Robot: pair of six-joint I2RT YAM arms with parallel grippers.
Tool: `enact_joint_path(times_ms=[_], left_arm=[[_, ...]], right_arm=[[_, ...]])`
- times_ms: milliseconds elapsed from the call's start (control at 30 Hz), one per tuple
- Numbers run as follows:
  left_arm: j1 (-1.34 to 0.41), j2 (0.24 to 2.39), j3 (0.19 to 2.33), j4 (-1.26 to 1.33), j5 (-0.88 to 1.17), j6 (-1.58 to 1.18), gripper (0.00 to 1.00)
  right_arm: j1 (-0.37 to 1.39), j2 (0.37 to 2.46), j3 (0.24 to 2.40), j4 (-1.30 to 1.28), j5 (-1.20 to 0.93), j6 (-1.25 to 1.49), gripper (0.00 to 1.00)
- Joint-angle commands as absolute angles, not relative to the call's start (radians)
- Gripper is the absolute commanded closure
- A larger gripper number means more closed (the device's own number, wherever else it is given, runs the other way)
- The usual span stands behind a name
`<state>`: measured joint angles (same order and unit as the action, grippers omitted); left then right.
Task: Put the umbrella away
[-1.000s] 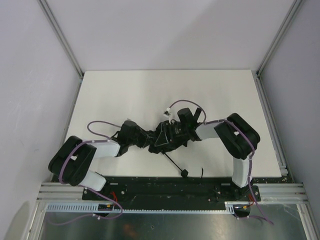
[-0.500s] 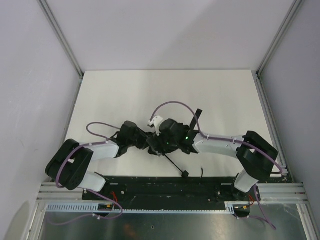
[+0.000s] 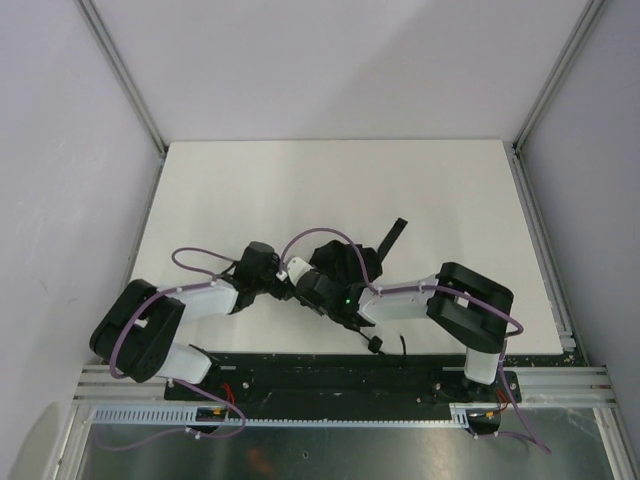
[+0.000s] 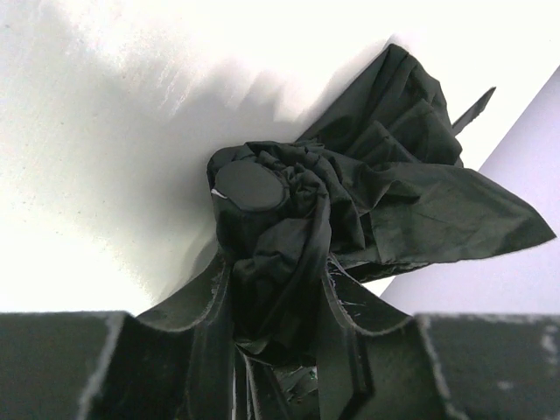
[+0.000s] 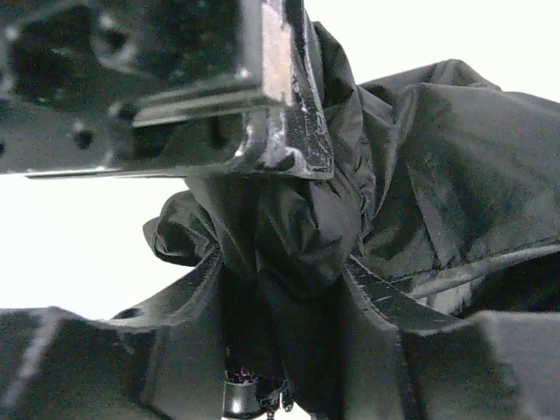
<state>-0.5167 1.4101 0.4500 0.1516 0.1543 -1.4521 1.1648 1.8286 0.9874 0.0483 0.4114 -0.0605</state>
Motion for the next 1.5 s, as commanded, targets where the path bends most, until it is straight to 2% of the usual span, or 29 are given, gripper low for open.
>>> enact_joint_path(times_ms=[0, 67, 167, 200, 300, 433, 467, 533, 667, 800, 1033, 1233, 1300, 1467], left_arm=[[-0.532, 1.429, 0.462, 0.009, 0.146, -1.439, 1.0], [-0.532, 1.425, 0.466, 0.007, 0.144, -1.433, 1.0], [-0.53, 1.417, 0.472, 0.007, 0.145, -1.425, 0.98], [-0.529, 1.414, 0.474, 0.008, 0.145, -1.42, 0.89], [-0.513, 1.389, 0.475, 0.006, 0.151, -1.399, 0.53], [-0.485, 1.312, 0.479, 0.006, 0.13, -1.337, 0.16], [-0.479, 1.287, 0.48, 0.006, 0.124, -1.32, 0.09], [-0.473, 1.24, 0.475, 0.006, 0.115, -1.304, 0.03], [-0.471, 1.182, 0.447, 0.006, 0.116, -1.32, 0.01], [-0.468, 1.199, 0.45, 0.008, 0.134, -1.343, 0.01], [-0.478, 1.301, 0.477, 0.019, 0.178, -1.399, 0.01], [-0.488, 1.414, 0.482, 0.03, 0.083, -1.414, 0.02], [-0.488, 1.453, 0.481, 0.068, 0.049, -1.395, 0.08], [-0.488, 1.536, 0.461, 0.135, 0.031, -1.36, 0.43]], right_arm=[[1.138, 1.893, 0.934, 0.058, 0.372, -0.02, 0.72], [1.121, 1.892, 0.916, 0.06, 0.325, -0.009, 0.91], [1.085, 1.892, 0.891, 0.068, 0.22, -0.005, 0.99], [1.067, 1.895, 0.883, 0.074, 0.172, 0.004, 0.99], [0.995, 1.901, 0.854, 0.103, -0.019, 0.038, 1.0], [0.884, 1.919, 0.817, 0.162, -0.308, 0.103, 1.0], [0.86, 1.93, 0.815, 0.176, -0.375, 0.122, 1.0], [0.817, 1.96, 0.813, 0.211, -0.493, 0.174, 1.0], [0.734, 2.039, 0.813, 0.304, -0.709, 0.305, 1.0], [0.677, 2.103, 0.812, 0.384, -0.835, 0.411, 1.0], [0.639, 2.158, 0.813, 0.456, -0.894, 0.529, 1.0], [0.638, 2.165, 0.813, 0.473, -0.906, 0.541, 1.0], [0.638, 2.163, 0.813, 0.473, -0.906, 0.537, 1.0], [0.647, 2.132, 0.825, 0.439, -0.895, 0.498, 1.0]])
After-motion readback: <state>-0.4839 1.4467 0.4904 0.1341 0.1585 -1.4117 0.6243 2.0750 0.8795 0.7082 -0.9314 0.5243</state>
